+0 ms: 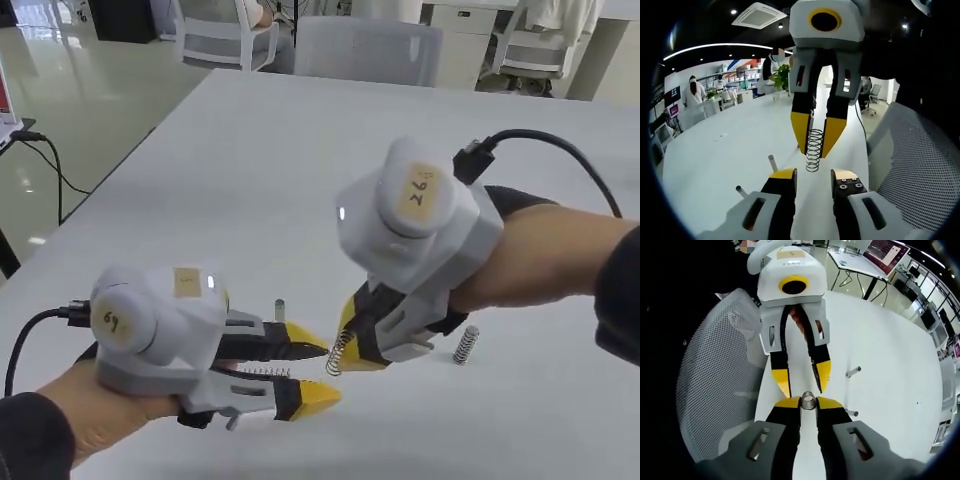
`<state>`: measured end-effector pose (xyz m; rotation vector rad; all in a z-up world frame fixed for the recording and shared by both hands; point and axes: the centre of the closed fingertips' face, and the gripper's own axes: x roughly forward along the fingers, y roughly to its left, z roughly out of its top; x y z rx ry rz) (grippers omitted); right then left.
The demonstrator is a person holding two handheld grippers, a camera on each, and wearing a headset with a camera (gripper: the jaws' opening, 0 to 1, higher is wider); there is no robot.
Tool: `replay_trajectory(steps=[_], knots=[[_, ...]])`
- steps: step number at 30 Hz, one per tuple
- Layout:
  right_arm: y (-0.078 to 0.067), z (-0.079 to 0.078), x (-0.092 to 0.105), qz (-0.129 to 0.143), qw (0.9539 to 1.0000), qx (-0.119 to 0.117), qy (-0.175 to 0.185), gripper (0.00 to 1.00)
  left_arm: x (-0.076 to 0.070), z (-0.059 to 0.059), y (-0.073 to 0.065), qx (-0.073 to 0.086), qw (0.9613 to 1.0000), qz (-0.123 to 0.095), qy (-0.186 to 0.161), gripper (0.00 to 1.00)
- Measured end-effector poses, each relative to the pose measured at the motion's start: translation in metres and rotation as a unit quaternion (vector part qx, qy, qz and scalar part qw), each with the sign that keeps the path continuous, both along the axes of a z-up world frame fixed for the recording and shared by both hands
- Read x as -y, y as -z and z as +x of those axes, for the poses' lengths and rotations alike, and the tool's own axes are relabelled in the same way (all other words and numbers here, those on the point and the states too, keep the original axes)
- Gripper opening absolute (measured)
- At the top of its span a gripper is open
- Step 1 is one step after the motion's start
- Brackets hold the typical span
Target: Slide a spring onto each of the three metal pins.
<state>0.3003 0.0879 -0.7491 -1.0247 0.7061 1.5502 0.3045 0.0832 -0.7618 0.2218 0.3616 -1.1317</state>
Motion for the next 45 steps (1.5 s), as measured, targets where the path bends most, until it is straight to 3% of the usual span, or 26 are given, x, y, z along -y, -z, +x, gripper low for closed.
replay_trajectory(steps=[15,29,45], knots=[[0.001,0.014,0.011,-0.005,0.9998,0.001,0.02,0.13,-0.029,0.007,0.006,-0.01,0.9986,-0.004,-0.053,0.41],[0.004,0.028,0.02,-0.013,0.9993,0.0,0.036,0.13,-0.054,0.014,0.011,-0.014,0.994,-0.012,-0.108,0.55],[0.009,0.067,0.033,-0.025,0.9973,0.011,0.068,0.13,-0.067,0.021,0.017,-0.016,0.9907,-0.017,-0.134,0.67]])
